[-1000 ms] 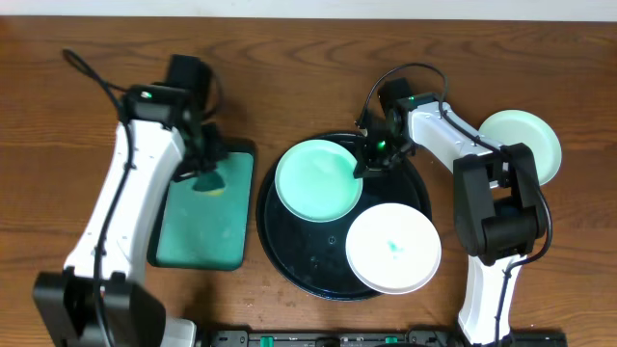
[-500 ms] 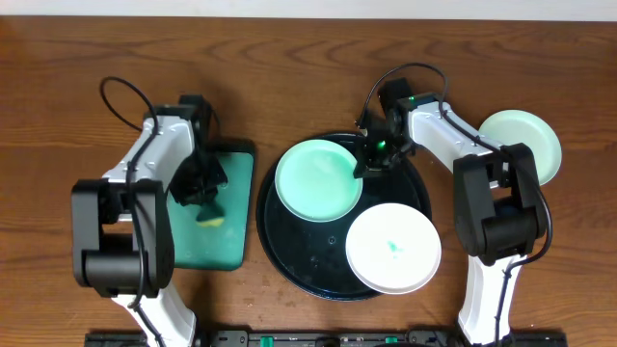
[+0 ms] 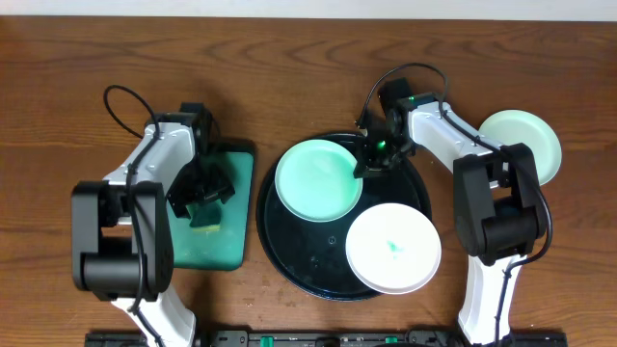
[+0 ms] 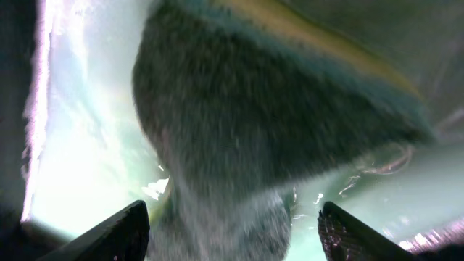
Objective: Clean dirty plates on tray and stack at the side
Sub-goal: 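Return the sponge to the water tray with the left gripper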
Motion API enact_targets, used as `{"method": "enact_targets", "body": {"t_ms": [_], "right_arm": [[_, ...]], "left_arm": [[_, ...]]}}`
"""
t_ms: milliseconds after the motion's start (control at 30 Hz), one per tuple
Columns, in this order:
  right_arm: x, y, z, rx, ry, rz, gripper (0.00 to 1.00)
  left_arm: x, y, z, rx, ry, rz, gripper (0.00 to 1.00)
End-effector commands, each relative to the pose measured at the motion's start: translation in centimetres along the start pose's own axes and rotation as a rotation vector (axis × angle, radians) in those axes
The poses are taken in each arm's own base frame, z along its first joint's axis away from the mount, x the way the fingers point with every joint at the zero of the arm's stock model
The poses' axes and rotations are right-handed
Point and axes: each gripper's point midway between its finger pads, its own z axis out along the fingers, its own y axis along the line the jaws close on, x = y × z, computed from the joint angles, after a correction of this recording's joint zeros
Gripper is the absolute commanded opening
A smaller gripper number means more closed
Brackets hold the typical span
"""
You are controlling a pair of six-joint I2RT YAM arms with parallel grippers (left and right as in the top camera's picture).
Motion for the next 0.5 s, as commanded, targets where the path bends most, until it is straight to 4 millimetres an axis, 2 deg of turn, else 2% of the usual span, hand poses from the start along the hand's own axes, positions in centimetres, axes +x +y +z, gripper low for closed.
{"method": "enact_targets", "body": {"t_ms": [0,200,300,467], "right_arm": [[2.0,-2.5,2.4,0.081,0.086,0.058,0.01],[1.9,-2.5,2.4,0.080,0.082,0.056,0.01],[1.8,-2.5,2.4,0.081,0.081,0.055,0.02],[1.8,-2.3,2.1,0.080,0.074,0.052,0.01]], "left_arm": [[0.2,0.1,-3.2,0.047,-0.090,0.015,0.76],[1.1,0.7,-9.8,0.162,-0.290,0.016,0.77],[2.6,1.7,-13.9,0.236,-0.418,0.014,0.78],[5.1,3.1,-18.7,0.342,-0.598,0.013,0.78]]}}
